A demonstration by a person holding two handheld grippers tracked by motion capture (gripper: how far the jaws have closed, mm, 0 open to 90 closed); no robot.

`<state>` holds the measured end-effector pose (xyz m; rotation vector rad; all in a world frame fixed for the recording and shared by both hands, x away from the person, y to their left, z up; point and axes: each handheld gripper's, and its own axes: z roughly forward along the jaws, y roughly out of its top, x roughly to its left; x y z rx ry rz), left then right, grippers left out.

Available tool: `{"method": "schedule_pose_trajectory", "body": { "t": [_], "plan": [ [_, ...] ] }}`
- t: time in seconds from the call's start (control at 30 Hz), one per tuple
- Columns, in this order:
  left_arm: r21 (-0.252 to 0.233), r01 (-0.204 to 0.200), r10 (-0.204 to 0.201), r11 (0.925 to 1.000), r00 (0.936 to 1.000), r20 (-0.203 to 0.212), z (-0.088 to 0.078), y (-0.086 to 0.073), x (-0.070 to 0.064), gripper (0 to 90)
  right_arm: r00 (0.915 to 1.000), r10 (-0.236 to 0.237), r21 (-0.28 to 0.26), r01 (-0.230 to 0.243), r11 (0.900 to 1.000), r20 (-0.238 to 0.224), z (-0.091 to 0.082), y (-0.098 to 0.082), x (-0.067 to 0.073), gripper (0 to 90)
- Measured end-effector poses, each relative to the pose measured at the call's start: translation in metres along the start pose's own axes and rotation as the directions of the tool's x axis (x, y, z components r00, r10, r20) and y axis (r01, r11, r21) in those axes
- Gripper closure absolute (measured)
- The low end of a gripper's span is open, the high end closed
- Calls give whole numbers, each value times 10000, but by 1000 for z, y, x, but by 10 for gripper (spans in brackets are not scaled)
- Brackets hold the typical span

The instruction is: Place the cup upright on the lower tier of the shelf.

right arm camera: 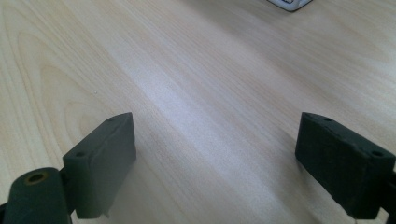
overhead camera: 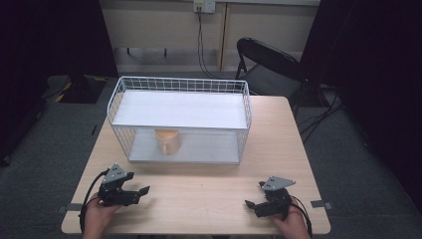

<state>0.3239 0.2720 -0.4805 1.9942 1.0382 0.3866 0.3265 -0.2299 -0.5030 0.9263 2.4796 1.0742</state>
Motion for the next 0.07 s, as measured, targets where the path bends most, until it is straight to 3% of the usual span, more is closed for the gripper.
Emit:
{"method": "schedule_pose_trajectory", "body": {
  "t": [0.07],
  "plan": [
    [79, -48, 48, 10000, 10000, 46, 1, 0, -1, 166, 10000, 10, -3, -10, 10000, 6, 0, 0, 0, 117]
  ]
}}
